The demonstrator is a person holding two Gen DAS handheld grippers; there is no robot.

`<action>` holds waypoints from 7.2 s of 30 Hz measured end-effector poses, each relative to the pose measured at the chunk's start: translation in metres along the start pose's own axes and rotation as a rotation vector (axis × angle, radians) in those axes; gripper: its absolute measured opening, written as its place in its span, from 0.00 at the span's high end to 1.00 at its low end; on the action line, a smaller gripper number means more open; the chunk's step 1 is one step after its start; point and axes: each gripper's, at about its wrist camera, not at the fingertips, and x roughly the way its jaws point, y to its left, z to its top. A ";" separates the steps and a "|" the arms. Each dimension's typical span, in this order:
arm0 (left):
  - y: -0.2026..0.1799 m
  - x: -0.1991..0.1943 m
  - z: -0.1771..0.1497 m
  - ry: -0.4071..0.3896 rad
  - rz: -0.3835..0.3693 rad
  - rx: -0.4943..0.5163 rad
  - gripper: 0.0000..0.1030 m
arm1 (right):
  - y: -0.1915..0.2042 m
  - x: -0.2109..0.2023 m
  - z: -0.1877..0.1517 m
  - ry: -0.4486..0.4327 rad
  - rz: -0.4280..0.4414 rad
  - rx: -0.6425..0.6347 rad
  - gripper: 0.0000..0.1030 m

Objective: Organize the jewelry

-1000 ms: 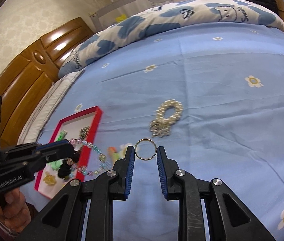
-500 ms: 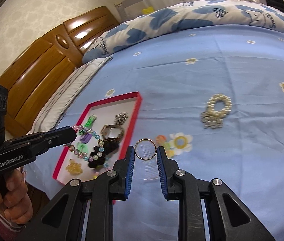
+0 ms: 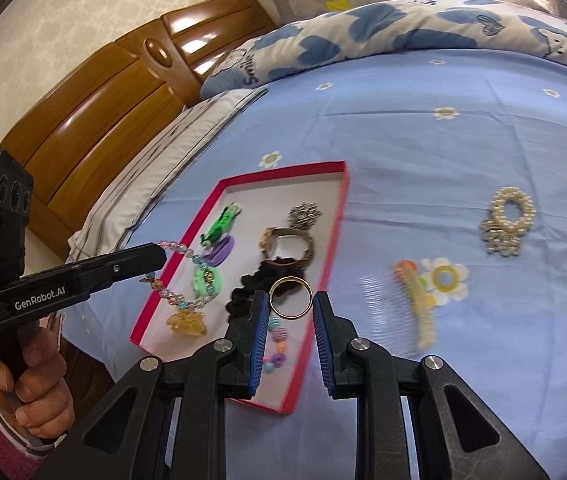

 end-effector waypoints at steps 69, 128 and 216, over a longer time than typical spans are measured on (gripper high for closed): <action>0.082 0.043 -0.034 0.131 0.133 -0.183 0.77 | 0.027 0.089 -0.011 0.182 -0.003 -0.073 0.63; 0.008 -0.075 -0.088 -0.081 0.362 0.013 0.01 | 0.058 -0.079 -0.036 -0.041 -0.027 -0.170 0.05; 0.009 -0.064 -0.117 -0.087 0.422 0.027 0.01 | 0.060 -0.035 -0.069 -0.018 -0.060 -0.135 0.05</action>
